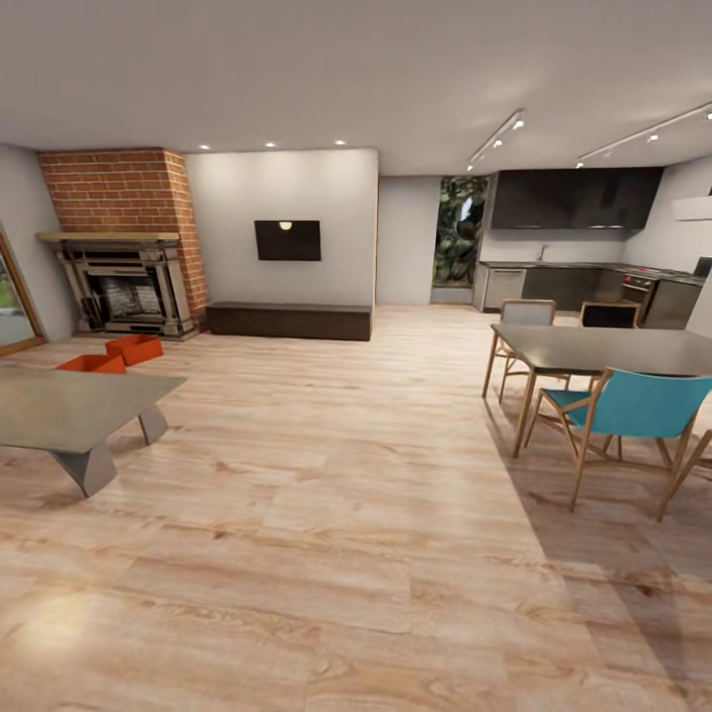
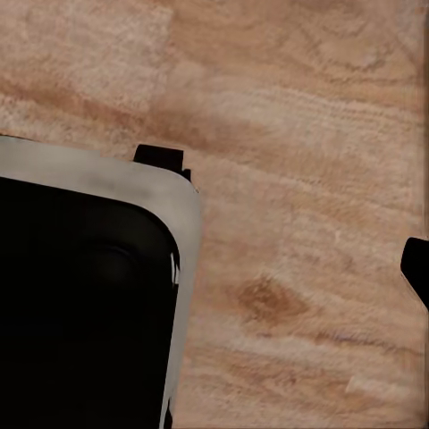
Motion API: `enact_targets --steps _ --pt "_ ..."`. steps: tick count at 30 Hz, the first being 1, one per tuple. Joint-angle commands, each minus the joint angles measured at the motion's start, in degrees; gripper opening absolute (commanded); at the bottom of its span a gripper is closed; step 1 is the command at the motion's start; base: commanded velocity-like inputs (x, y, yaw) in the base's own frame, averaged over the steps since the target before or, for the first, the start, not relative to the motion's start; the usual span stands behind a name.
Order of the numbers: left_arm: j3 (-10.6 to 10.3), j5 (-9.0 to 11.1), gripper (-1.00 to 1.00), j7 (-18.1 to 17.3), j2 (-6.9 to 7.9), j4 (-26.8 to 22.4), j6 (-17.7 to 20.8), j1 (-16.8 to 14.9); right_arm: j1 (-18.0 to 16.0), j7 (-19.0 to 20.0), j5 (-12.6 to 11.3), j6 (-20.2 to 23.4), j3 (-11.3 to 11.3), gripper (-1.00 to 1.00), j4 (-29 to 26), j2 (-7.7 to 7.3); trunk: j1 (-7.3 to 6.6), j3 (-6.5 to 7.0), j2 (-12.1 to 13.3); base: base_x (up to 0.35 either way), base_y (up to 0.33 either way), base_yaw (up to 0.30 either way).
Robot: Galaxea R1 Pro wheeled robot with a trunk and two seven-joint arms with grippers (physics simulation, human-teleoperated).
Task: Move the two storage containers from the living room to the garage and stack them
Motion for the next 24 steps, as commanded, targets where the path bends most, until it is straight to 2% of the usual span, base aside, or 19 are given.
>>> enact_targets --steps 1,10,16,24 --pt "0.0 0.3 1.00 0.1 -0.01 -0.1 0.0 0.0 -0.1 0.1 -0.5 -0.3 0.5 1.00 0.2 0.02 0.03 -0.05 0.0 0.331 0.000 0.000" --pt "0.3 0.9 1.00 0.2 0.23 -0.1 0.0 0.0 -0.1 0.1 -0.5 -0.3 0.5 1.00 0.2 0.02 0.03 -0.05 0.0 0.331 0.000 0.000" --pt "0.3 0.8 1.00 0.4 0.47 -3.7 -0.1 0.0 -0.1 0.0 -0.6 -0.2 0.5 1.00 0.2 0.02 0.03 -0.05 0.0 0.333 0.000 0.000" --pt "0.4 1.1 1.00 0.3 0.29 -4.5 0.5 0.0 -0.1 0.1 -0.8 -0.3 0.3 1.00 0.2 0.02 0.03 -0.05 0.0 0.333 0.000 0.000"
